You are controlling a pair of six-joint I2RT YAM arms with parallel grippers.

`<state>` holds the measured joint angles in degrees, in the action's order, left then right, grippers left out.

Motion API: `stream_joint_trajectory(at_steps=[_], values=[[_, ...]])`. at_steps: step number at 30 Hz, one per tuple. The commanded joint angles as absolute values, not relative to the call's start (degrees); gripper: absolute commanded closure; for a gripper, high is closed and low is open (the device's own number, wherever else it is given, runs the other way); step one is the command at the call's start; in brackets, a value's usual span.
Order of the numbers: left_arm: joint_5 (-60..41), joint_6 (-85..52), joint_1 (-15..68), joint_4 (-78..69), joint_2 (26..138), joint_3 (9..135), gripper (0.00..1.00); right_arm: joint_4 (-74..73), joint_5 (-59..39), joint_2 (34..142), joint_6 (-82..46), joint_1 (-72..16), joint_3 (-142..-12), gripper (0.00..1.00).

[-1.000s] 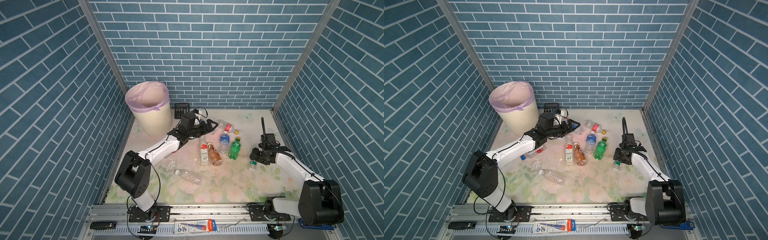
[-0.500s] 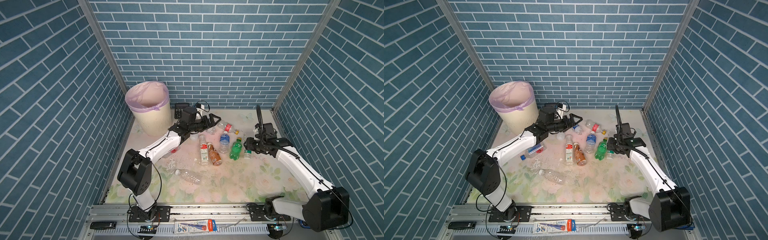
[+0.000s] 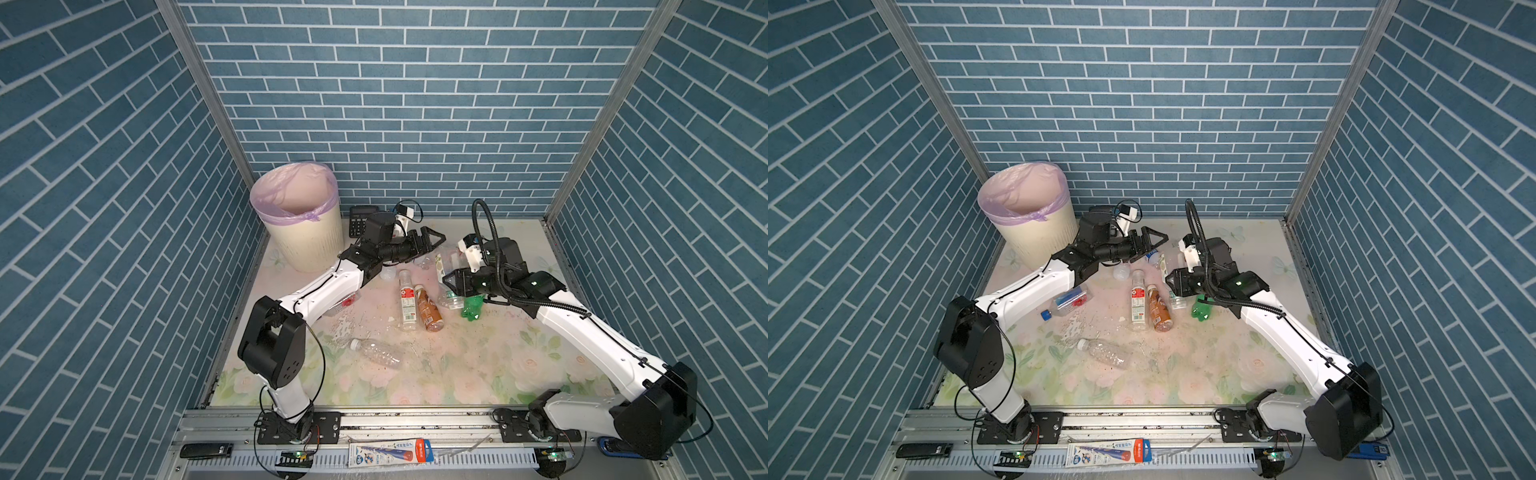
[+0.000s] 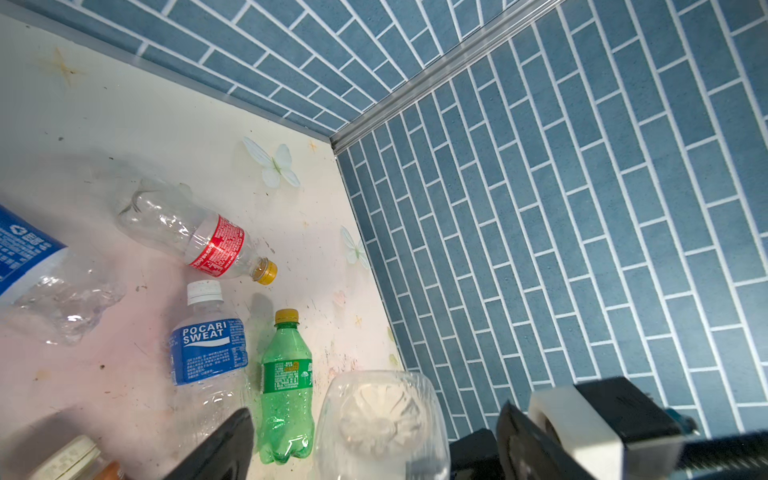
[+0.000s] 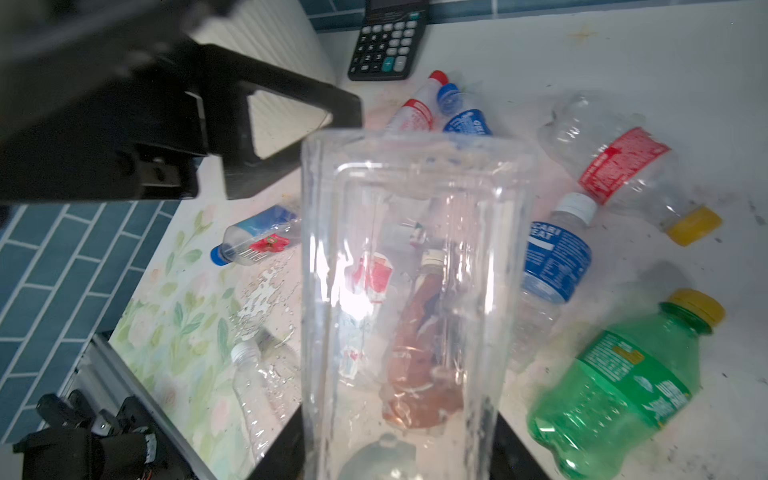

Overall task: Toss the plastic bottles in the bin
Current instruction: 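Lift the clear bottle with the right gripper while the left gripper reaches for it, then grasp the clear bottle's bottom end with the left gripper while the right gripper holds it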

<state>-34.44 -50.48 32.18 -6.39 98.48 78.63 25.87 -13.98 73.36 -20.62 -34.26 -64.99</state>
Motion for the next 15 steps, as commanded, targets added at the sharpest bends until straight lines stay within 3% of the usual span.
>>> stream_joint_trajectory(at_steps=[1, 15], values=[[-36.0, -49.9, 32.5, -7.9, 99.0, 78.5, 0.12, 22.3, -15.1, 75.1, -19.0, -35.3, -69.5, 0.67], [-35.7, -49.4, 32.8, -7.4, 99.3, 77.1, 0.29, 19.2, -14.6, 78.8, -20.0, -35.6, -72.7, 0.67]])
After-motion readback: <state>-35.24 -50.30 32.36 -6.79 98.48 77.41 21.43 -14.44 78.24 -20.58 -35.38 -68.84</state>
